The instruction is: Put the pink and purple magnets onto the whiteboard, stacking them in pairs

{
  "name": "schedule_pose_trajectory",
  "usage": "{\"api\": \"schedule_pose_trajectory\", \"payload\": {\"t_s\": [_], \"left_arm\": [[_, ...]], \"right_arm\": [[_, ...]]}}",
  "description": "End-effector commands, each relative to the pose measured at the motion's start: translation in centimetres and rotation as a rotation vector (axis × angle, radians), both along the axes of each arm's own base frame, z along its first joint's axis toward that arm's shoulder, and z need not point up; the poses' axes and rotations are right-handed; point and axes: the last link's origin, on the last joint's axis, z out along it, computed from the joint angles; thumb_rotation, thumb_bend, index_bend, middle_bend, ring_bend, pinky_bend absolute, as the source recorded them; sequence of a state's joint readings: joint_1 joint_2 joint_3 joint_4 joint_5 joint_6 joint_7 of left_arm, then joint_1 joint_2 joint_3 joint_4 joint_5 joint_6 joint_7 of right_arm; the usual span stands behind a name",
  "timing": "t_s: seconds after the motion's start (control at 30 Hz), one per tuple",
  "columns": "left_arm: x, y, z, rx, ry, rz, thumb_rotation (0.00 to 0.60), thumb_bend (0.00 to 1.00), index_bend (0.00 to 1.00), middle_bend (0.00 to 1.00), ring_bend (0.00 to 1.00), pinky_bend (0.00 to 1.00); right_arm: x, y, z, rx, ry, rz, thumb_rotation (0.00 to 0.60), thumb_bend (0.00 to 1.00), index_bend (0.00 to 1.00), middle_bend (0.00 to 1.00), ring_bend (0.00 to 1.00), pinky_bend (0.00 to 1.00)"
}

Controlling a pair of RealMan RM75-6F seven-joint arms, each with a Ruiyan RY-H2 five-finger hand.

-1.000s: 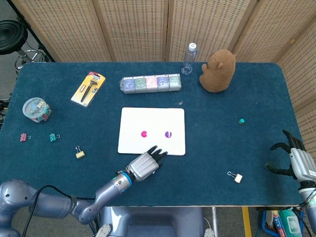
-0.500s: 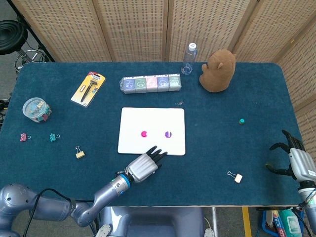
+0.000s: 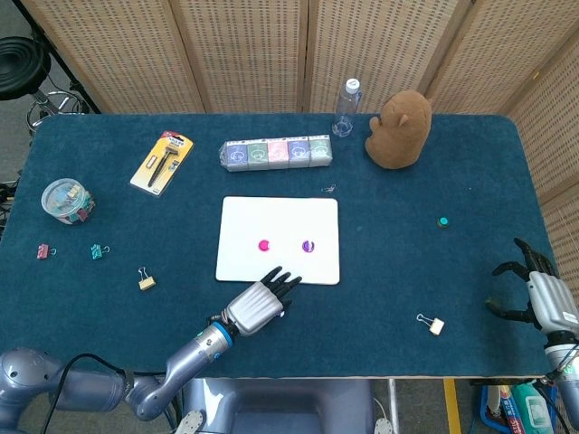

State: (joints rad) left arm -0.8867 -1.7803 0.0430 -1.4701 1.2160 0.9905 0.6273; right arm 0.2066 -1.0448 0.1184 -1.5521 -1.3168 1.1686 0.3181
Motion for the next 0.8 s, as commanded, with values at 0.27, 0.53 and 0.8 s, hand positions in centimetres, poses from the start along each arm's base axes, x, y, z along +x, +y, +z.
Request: {"api": "schedule_pose_trajectory", "payload": {"t_s": [0.27,0.53,0.8], "left_arm": [[-0.1,-0.1,0.1,0.004,-0.001,0.002,0.600,0.34,0.94,0.00,0.00,0.00],[0.5,0.4,0.7,0.023,-0.029,0.010,0.600,0.34,0.94,0.00,0.00,0.00],[2.0,2.7,2.5,0.081,-0.066,0.030,0.600,0.34,0.94,0.00,0.00,0.00]], "right_arm": [[0.0,0.0,0.0,0.004,0.001,-0.001,0.600,0.18,0.40,0.00,0.00,0.00],[0.0,0.0,-0.1,0.005,0.001,-0.002,0.600,0.18,0.40,0.00,0.00,0.00],[0.1,0.0,-0.1,0.006,-0.001,0.000,0.600,0.18,0.40,0.00,0.00,0.00]]}}
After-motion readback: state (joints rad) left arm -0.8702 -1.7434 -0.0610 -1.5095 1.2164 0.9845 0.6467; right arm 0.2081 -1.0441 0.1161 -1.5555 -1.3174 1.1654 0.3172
